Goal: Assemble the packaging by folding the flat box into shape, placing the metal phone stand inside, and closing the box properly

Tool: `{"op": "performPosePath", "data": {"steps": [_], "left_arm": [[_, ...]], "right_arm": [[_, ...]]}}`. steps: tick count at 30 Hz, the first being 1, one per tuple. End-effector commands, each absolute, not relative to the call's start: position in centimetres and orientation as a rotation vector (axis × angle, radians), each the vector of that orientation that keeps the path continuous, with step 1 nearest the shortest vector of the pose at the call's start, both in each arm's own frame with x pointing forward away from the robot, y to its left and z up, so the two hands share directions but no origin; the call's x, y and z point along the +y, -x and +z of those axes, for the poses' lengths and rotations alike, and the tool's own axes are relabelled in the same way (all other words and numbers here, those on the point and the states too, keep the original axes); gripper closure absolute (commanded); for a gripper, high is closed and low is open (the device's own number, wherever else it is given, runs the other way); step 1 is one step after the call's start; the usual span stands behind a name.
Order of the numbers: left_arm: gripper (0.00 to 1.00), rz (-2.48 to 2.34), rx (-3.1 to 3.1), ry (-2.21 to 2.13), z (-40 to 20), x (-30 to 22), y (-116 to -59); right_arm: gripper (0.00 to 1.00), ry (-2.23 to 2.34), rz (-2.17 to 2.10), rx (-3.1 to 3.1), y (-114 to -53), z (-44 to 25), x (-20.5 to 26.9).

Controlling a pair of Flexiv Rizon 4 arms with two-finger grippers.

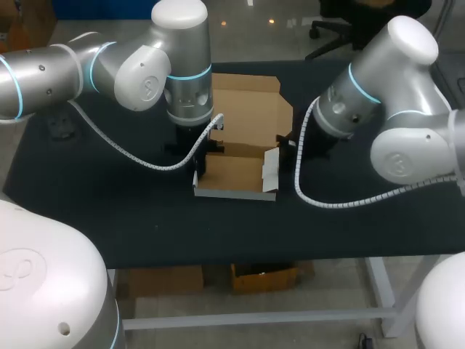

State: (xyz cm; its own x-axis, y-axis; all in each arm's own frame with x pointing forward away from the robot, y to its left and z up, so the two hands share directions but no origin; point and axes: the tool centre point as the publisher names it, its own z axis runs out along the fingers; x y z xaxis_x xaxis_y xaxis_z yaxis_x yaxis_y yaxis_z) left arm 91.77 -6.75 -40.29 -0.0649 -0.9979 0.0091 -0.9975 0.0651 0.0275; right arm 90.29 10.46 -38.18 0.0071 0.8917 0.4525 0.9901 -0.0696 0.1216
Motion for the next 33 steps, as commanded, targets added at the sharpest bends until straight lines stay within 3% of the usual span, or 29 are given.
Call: {"op": "performPosePath", "data": {"steps": [1,33], "left_arm": [[1.0,-0.027,-2.276,-2.134,-40.2,-6.8,-91.8],[1.0,-0.027,-2.276,-2.134,-40.2,-6.8,-91.8]], "right_arm": [[1.0,2.028,-0.624,-1.958,-90.6,-38.4,10.3],[1.0,2.003,-0.582,-1.994,-91.1,-38.7,11.7]]}}
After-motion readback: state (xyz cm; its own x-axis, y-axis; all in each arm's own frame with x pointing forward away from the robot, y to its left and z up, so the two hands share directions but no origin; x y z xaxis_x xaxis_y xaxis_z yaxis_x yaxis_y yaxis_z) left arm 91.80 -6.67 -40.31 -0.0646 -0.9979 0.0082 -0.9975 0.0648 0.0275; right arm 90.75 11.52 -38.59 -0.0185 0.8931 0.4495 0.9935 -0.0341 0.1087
